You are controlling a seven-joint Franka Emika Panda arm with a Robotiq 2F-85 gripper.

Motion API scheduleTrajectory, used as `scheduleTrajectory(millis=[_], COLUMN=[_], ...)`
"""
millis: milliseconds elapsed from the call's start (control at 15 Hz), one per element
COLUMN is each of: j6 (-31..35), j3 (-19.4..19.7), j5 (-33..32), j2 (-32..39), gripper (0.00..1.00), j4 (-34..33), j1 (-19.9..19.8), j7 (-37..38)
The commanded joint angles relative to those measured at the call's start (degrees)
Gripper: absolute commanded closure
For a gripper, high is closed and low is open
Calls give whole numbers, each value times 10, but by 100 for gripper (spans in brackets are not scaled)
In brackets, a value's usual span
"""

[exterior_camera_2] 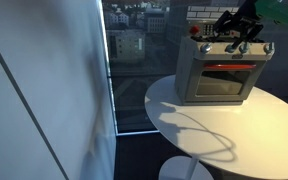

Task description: Turn the first knob on the left to the left.

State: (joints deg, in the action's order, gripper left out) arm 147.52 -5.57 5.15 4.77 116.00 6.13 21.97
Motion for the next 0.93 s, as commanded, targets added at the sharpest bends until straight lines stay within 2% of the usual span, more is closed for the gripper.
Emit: scheduleTrajectory(millis=[0, 467, 867], j6=[48, 143, 198], j3=[1, 2, 2], j5=[16, 15, 8], j2=[2, 13, 18], gripper=[0, 0, 0], j4=[15, 42, 55], j1=[5, 17, 22], j7=[22, 50, 74])
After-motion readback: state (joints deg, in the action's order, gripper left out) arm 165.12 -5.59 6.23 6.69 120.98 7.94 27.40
